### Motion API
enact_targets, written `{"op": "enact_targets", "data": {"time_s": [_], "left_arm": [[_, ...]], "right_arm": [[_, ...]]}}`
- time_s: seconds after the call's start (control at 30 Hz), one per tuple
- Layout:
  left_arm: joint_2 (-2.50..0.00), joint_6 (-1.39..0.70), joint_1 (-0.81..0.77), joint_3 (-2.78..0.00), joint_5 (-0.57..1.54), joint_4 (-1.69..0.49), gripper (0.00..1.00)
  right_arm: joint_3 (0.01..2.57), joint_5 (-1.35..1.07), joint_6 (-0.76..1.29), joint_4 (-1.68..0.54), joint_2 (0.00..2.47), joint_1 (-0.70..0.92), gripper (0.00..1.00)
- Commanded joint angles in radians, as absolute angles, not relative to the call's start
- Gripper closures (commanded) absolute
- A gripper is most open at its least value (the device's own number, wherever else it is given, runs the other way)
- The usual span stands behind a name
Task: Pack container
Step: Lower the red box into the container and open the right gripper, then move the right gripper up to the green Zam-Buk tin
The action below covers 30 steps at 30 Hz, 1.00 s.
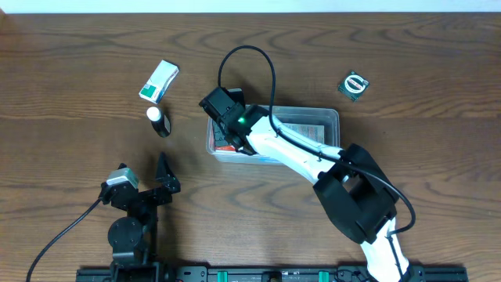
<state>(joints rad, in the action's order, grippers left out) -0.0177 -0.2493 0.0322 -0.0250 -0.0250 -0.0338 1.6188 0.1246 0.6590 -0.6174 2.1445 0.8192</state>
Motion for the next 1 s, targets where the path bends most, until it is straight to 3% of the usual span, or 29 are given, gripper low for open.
{"op": "enact_targets", "data": {"time_s": [0.0,0.2,0.47,0.97], "left_arm": [[-0.018,-0.233,0.037,-0.004,-0.03,-0.071,0.02],[-0.018,-0.233,0.037,-0.004,-0.03,-0.071,0.02],[-0.018,-0.233,0.037,-0.004,-0.03,-0.071,0.02],[-0.018,-0.233,0.037,-0.004,-0.03,-0.071,0.02]], "right_arm": [[1.63,0.131,0.626,-0.627,2.057,0.81,0.96],[1.63,0.131,0.582,-0.646,1.954,0.808,0.8],[1.63,0.192,0.413,-0.707,1.752,0.724,0.34],[1.629,0.112,0.327,-0.815,1.75,0.165,0.31]]}}
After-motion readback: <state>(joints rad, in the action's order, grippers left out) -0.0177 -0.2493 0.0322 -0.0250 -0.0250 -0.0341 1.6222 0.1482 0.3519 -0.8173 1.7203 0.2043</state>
